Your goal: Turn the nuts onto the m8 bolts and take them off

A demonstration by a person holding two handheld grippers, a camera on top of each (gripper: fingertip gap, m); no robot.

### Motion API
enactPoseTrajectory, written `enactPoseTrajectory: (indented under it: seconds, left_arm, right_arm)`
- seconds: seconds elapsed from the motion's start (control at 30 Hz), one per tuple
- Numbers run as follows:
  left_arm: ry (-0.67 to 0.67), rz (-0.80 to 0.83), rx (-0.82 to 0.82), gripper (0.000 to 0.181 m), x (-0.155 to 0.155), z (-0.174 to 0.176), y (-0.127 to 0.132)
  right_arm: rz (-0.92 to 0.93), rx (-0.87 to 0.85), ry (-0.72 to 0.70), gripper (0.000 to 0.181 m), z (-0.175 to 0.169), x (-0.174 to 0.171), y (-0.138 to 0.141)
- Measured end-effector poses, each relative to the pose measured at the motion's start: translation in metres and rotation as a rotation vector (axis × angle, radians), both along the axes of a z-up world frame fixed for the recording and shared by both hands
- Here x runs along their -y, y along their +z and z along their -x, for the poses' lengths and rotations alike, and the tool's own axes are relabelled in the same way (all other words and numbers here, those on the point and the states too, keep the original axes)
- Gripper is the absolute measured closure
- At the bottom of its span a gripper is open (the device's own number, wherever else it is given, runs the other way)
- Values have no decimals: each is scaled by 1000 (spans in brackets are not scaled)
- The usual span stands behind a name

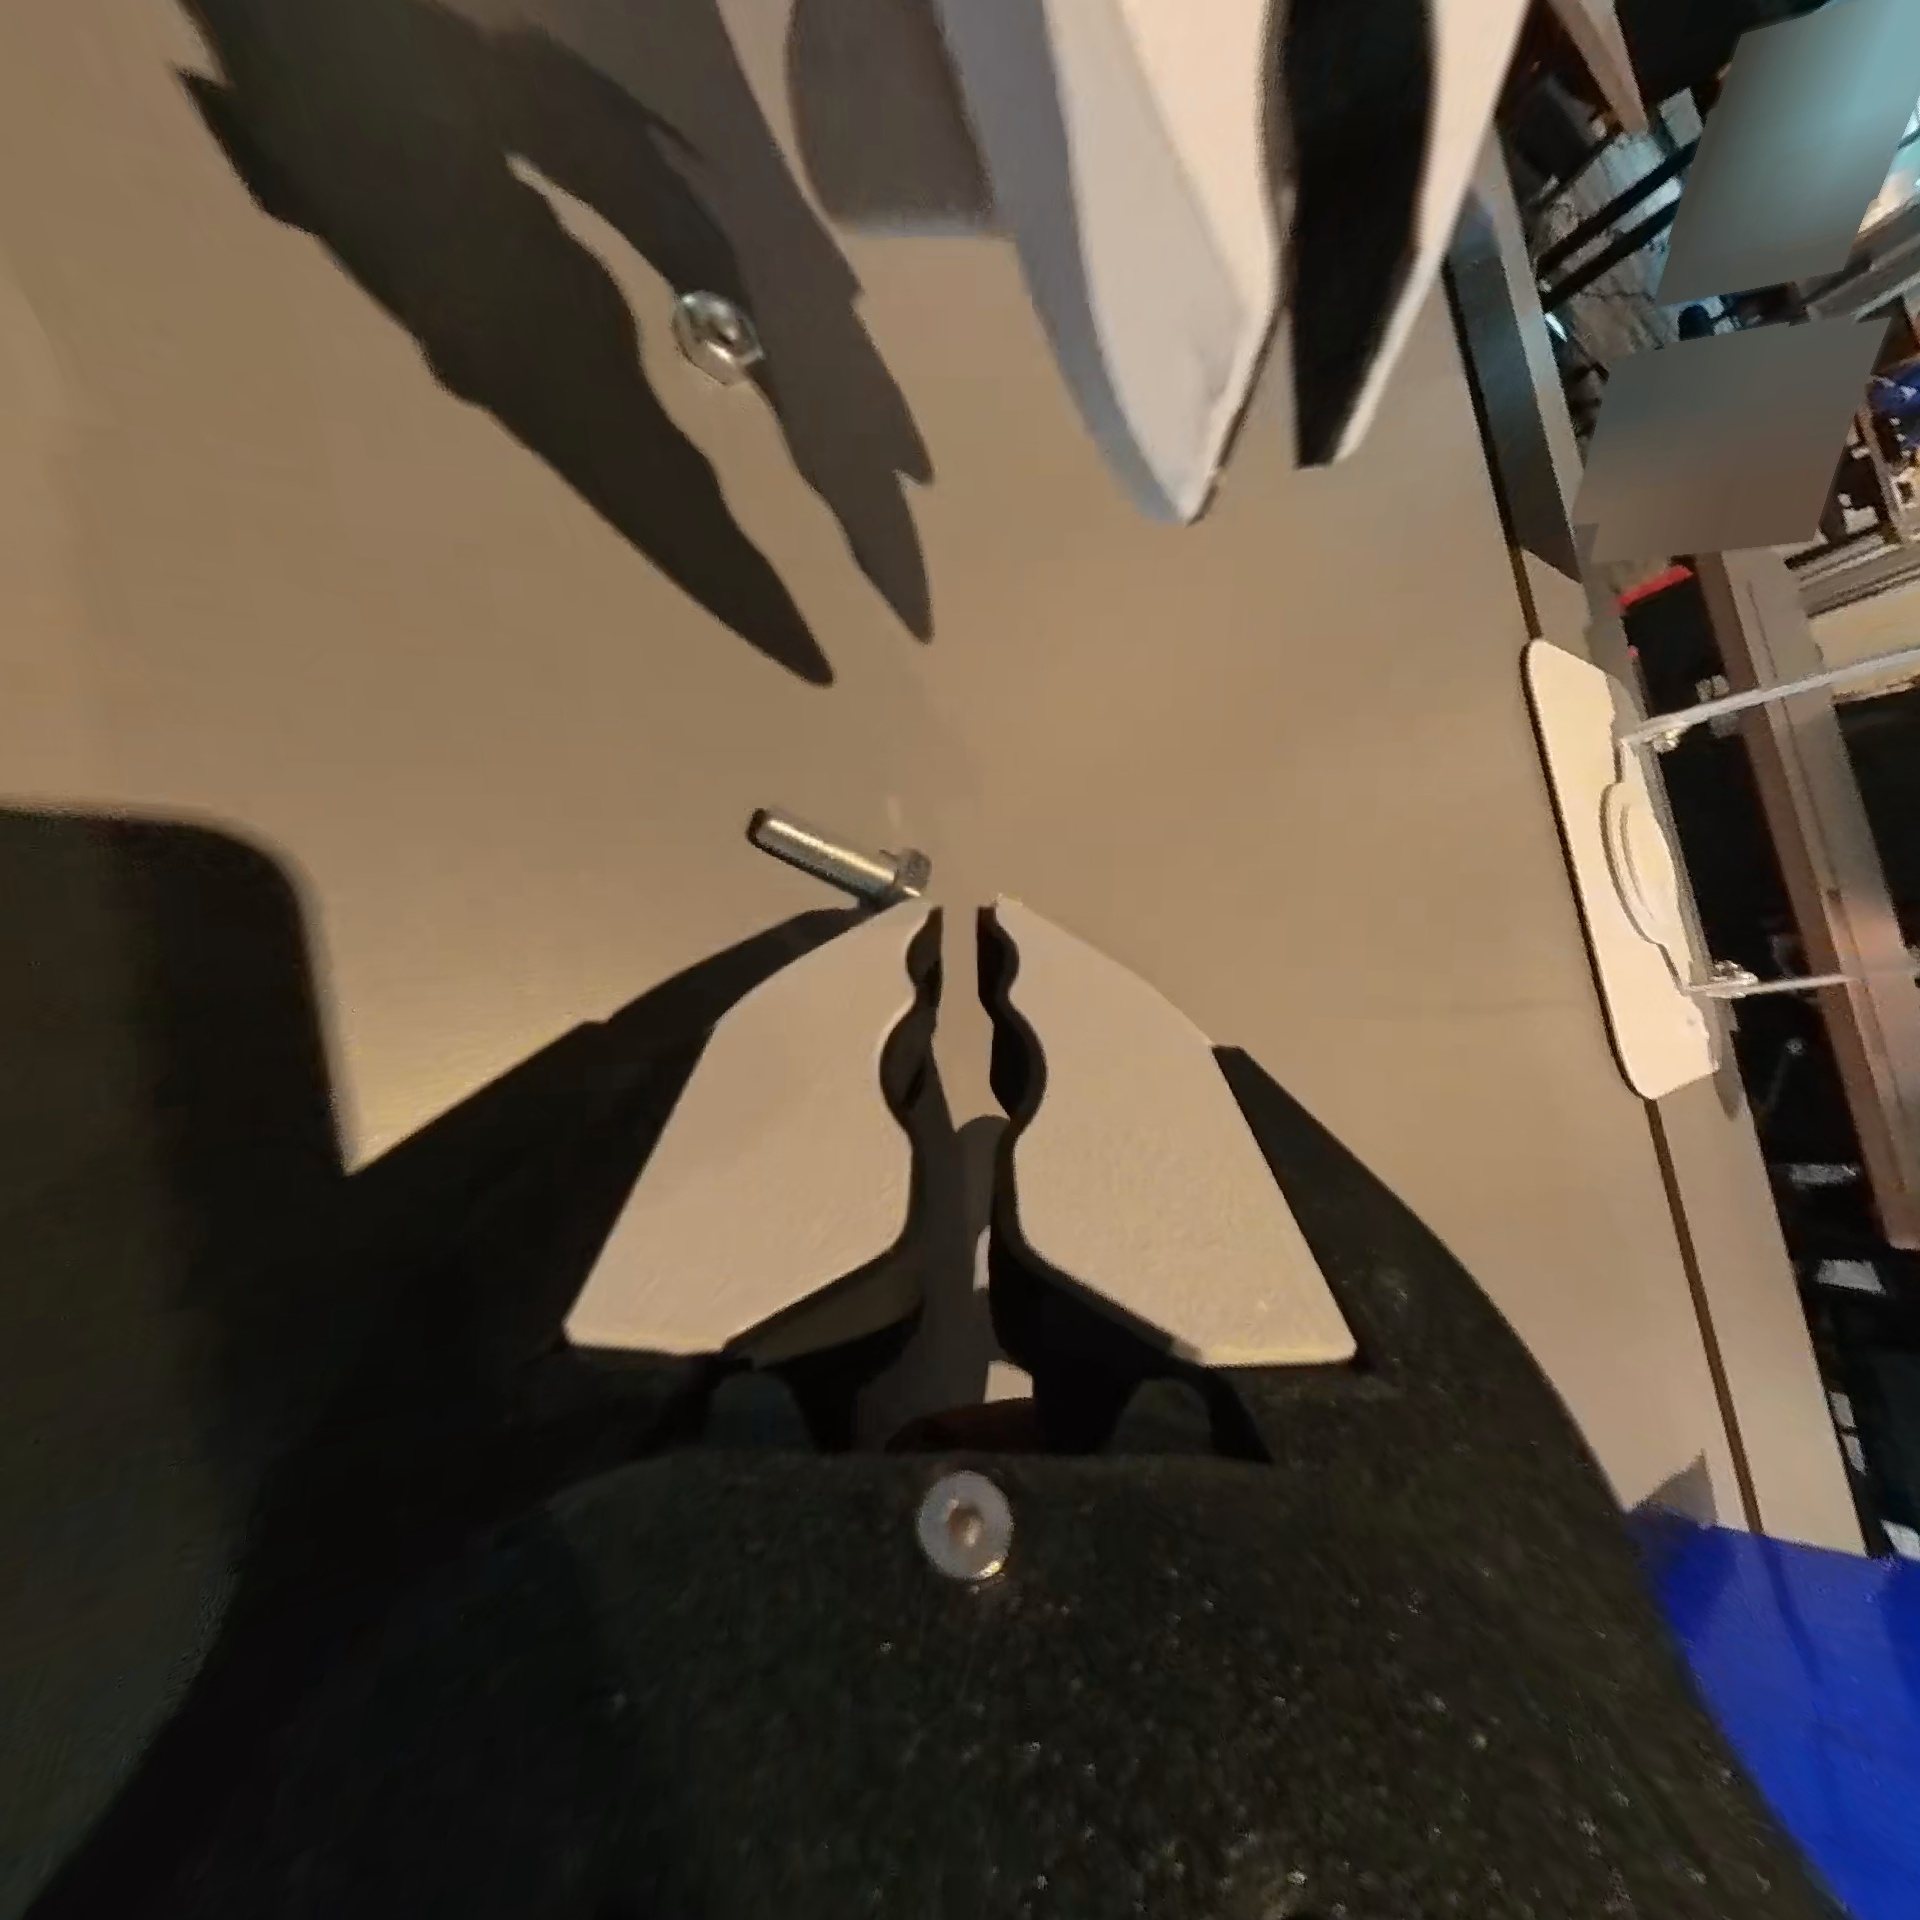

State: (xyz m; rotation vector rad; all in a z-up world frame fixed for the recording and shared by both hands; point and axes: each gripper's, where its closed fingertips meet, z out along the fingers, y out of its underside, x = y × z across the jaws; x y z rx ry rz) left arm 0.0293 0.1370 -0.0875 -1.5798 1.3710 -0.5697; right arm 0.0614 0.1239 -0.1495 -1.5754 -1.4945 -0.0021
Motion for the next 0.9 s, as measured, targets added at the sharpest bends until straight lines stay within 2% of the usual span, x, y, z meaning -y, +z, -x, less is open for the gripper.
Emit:
enactPoseTrajectory:
  seconds: [0.23, 0.47, 0.6, 0.7, 0.9]
  left_arm:
    - [-3, -5, -202, 157, 2, 6, -38]
    - [41, -48, -165, 157, -6, 6, -31]
    - [29, -51, -145, 158, -3, 4, -28]
    - [6, -37, -150, 157, 2, 2, -30]
    - [-19, -5, -189, 158, 8, 0, -39]
  right_arm:
    - [-51, 27, -49, 170, -2, -9, 1]
    - [-64, -49, -28, 166, -1, -4, 14]
    - [-15, -48, -4, 167, 5, 1, 8]
    - [-6, -10, -38, 180, 4, -3, 0]
    - [-102, 55, -122, 176, 4, -18, 0]
